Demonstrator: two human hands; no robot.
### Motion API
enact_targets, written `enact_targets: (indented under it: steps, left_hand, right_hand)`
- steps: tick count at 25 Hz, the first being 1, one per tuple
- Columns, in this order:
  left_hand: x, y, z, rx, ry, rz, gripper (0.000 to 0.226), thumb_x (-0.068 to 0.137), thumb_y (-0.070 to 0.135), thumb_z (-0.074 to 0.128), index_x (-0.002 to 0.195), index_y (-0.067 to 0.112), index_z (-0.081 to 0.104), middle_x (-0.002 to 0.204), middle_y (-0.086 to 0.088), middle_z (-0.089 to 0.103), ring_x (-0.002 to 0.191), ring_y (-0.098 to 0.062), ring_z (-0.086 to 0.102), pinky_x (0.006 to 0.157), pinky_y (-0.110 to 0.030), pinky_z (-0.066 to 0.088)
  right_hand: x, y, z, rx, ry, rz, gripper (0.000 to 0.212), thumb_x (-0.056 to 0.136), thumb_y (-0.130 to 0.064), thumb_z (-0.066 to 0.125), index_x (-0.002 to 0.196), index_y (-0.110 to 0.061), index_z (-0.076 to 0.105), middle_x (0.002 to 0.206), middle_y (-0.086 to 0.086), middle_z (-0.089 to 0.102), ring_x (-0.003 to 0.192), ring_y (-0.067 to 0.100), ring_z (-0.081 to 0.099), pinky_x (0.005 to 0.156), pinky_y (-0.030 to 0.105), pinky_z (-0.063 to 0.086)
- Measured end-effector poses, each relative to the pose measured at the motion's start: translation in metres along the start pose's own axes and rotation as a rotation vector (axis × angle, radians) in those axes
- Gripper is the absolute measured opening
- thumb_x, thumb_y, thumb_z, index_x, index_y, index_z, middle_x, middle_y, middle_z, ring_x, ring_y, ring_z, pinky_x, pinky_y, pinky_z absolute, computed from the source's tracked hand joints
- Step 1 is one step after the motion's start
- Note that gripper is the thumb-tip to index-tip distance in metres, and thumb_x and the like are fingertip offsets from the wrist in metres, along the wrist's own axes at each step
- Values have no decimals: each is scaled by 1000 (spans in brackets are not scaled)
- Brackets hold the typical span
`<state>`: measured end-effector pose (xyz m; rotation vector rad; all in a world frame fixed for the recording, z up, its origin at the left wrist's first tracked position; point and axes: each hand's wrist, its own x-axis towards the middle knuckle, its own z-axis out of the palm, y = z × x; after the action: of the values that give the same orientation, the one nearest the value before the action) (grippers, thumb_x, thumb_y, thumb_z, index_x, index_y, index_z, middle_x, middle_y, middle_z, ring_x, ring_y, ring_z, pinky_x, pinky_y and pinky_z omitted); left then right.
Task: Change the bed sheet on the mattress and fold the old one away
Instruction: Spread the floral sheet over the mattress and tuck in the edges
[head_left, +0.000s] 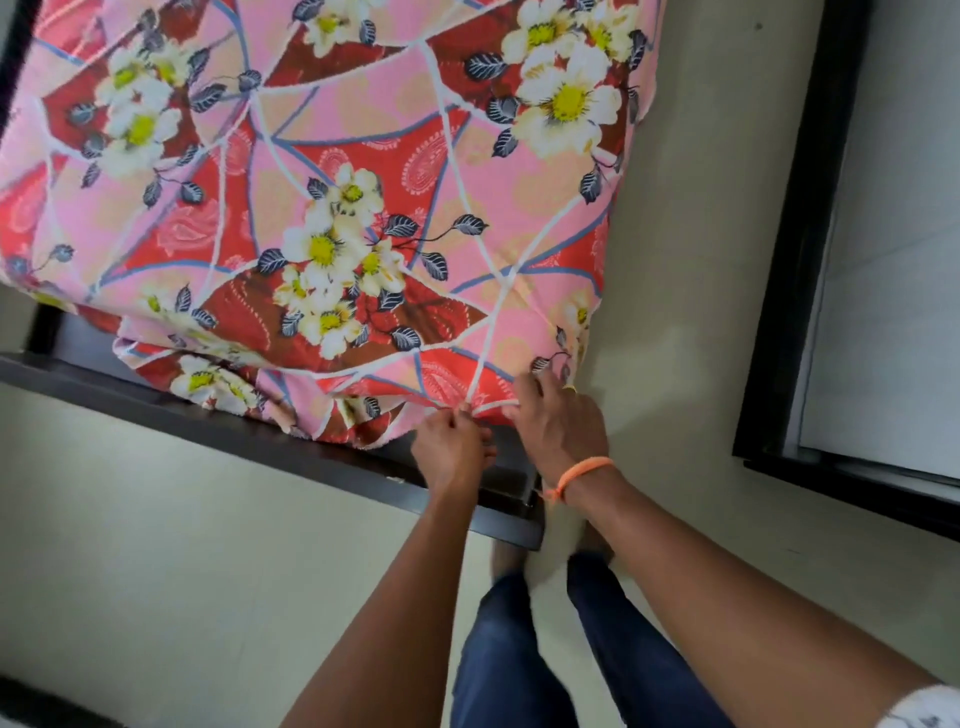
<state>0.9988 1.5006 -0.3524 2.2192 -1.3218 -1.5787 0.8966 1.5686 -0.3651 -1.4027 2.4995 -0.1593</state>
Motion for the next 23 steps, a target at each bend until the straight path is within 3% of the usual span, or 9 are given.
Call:
enact_targets:
  steps: [2, 4, 8, 14, 16, 18, 20, 21, 23]
  left_hand:
    - [3, -14, -11, 207, 14, 33, 31, 92, 29, 51, 73, 7, 64, 78, -14, 72, 71, -34, 71, 71, -41, 59]
    - [19, -30, -31, 586, 36, 282, 20, 92, 19, 50, 96, 8, 67, 100, -14, 71, 92, -35, 66, 76, -39, 54]
    - [87, -68, -66, 1094, -218, 951, 60, 87, 28, 40, 144, 10, 44, 136, -13, 56, 122, -36, 54, 92, -49, 52]
    - [183, -90, -52, 1263, -337, 1165, 58, 90, 34, 35, 135, 3, 55, 133, -22, 58, 124, -40, 54, 105, -52, 41]
    - [205, -58, -51, 1320, -456, 1178, 52, 97, 36, 35, 138, 9, 52, 138, -20, 55, 126, -38, 52, 106, -51, 40]
    - [237, -51, -35, 1250, -444, 994, 49, 101, 36, 33, 144, 16, 44, 147, -16, 47, 133, -37, 46, 111, -48, 35]
    - [281, -168, -64, 1269, -318, 882, 43, 101, 30, 25, 143, 22, 27, 141, -21, 48, 129, -42, 47, 106, -46, 33]
    - [291, -264, -79, 1257, -420, 788, 39, 97, 25, 21, 135, 22, 13, 136, -24, 48, 125, -43, 49, 102, -46, 32]
    - [327, -444, -96, 1222, -470, 649, 45, 93, 20, 30, 130, 21, 4, 131, -21, 52, 118, -39, 52, 99, -44, 37]
  right_hand:
    - [-19, -12, 10, -36, -28, -103, 31, 67, -21, 83, 89, -16, 63, 74, 6, 63, 60, 30, 64, 50, 33, 49]
    - [-34, -29, 27, -7, -96, -165, 26, 66, -13, 80, 87, -15, 65, 77, 7, 63, 69, 29, 64, 55, 35, 52]
    - [-32, -66, 85, 32, -228, -170, 62, 75, -7, 63, 136, -3, 50, 136, 13, 52, 117, 35, 55, 87, 44, 54]
    - [13, -100, 154, 154, -243, 36, 61, 89, -12, 46, 148, -6, 34, 153, 14, 34, 137, 34, 35, 109, 46, 34]
    - [31, -109, 159, 190, -231, 124, 47, 87, -24, 39, 128, -9, 56, 136, 18, 51, 126, 33, 47, 108, 45, 33]
    - [48, -118, 159, 252, -325, 276, 38, 87, -33, 30, 95, -15, 62, 113, 19, 57, 108, 29, 55, 101, 40, 38]
    - [52, -127, 164, 272, -381, 405, 33, 95, -29, 34, 112, -15, 59, 129, 19, 51, 120, 33, 49, 105, 37, 35]
    - [47, -134, 166, 265, -387, 444, 38, 95, -25, 39, 128, -13, 51, 141, 19, 42, 131, 37, 40, 110, 39, 30]
    - [27, -153, 160, 219, -419, 430, 68, 87, -20, 52, 148, -4, 26, 153, 25, 21, 142, 43, 21, 117, 45, 21]
